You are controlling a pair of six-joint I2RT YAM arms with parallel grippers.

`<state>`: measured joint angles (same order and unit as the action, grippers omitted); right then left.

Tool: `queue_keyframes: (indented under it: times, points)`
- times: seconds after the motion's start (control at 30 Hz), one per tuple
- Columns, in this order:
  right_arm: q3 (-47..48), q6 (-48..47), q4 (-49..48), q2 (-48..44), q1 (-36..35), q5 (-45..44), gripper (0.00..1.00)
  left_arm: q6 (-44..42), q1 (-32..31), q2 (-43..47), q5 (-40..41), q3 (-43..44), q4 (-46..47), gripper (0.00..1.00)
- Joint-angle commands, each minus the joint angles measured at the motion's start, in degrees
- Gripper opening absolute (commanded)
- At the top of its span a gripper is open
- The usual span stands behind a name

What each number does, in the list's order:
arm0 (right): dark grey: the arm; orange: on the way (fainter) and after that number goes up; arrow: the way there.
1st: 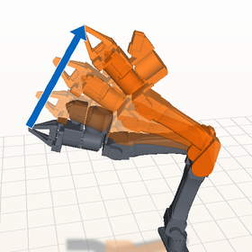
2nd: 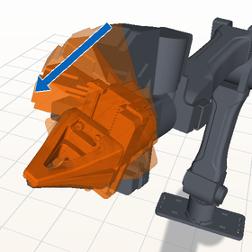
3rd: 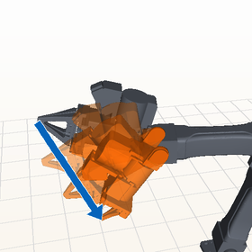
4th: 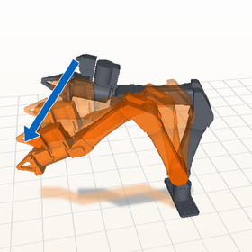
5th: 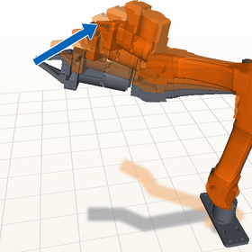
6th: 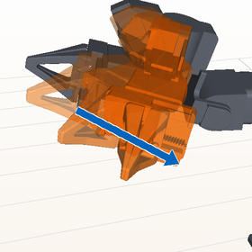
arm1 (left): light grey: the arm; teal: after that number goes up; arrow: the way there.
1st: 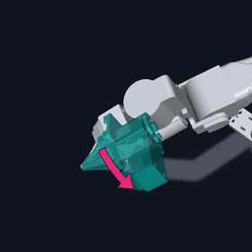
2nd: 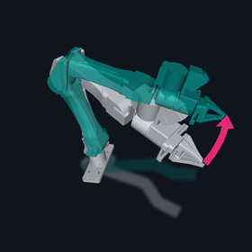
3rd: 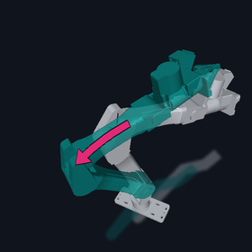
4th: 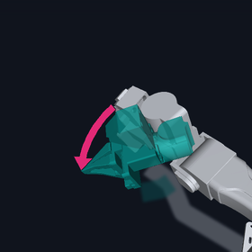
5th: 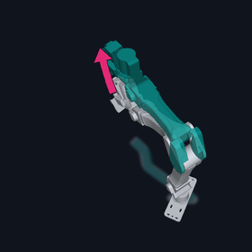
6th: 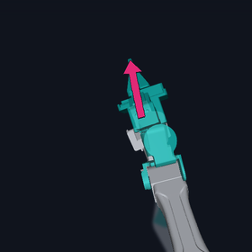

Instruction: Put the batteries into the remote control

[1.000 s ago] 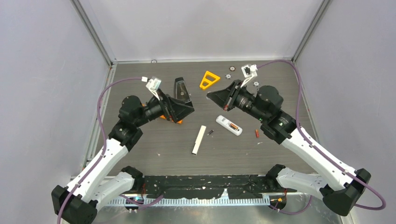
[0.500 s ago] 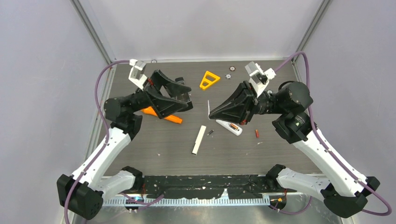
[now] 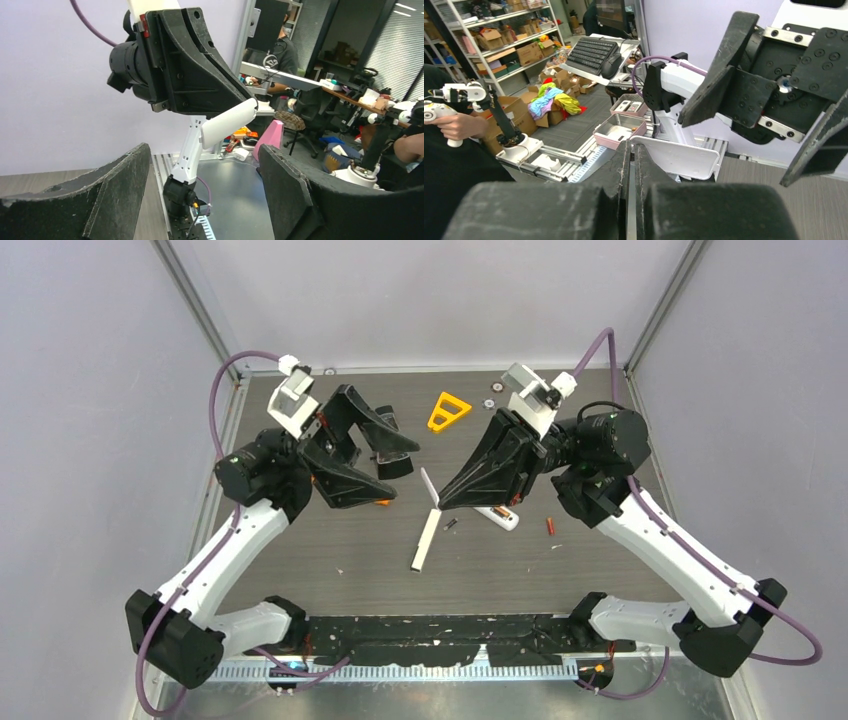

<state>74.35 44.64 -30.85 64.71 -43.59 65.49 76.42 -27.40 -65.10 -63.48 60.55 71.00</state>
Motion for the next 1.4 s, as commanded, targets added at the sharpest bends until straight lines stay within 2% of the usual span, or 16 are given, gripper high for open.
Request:
queue_keyframes:
  times: [0.0, 0.17, 0.4, 0.8, 0.97, 1.23, 1.3, 1.37]
  points:
    - [3.4, 8.2, -12.9, 1.5, -1.0, 2.0, 0.05, 2.6, -1.2, -1.1, -1.9, 3.6, 3.7, 0.79]
    - [4.3, 10.8, -16.4, 3.6, -1.7, 2.5, 0.05, 4.5, -1.8, -3.2, 1.5, 3.7, 1.4, 0.66]
    - [5.7, 11.5, -15.5, 5.7, -1.7, 2.2, 0.05, 11.9, -3.3, -4.2, 2.6, 3.3, 7.7, 0.53]
    - [5.2, 11.8, -16.1, 7.0, -1.6, 0.7, 0.05, 13.3, -4.5, -1.8, 4.8, 2.0, 9.2, 0.52]
    - [5.5, 14.8, -20.0, 8.3, -1.6, 0.0, 0.05, 13.6, -5.0, -2.2, 4.4, 1.9, 9.3, 0.48]
    - [5.9, 21.6, -28.5, 11.1, -1.6, 0.0, 0.05, 14.1, -5.7, -2.8, 3.3, 2.6, 9.6, 0.29]
    - [5.9, 21.6, -28.5, 11.1, -1.6, -0.2, 0.05, 14.1, -5.8, -2.8, 3.1, 2.5, 9.8, 0.21]
    - [5.7, 21.4, -28.3, 11.1, -1.6, -0.5, 0.05, 14.3, -5.8, -2.8, 3.0, 2.2, 10.0, 0.08]
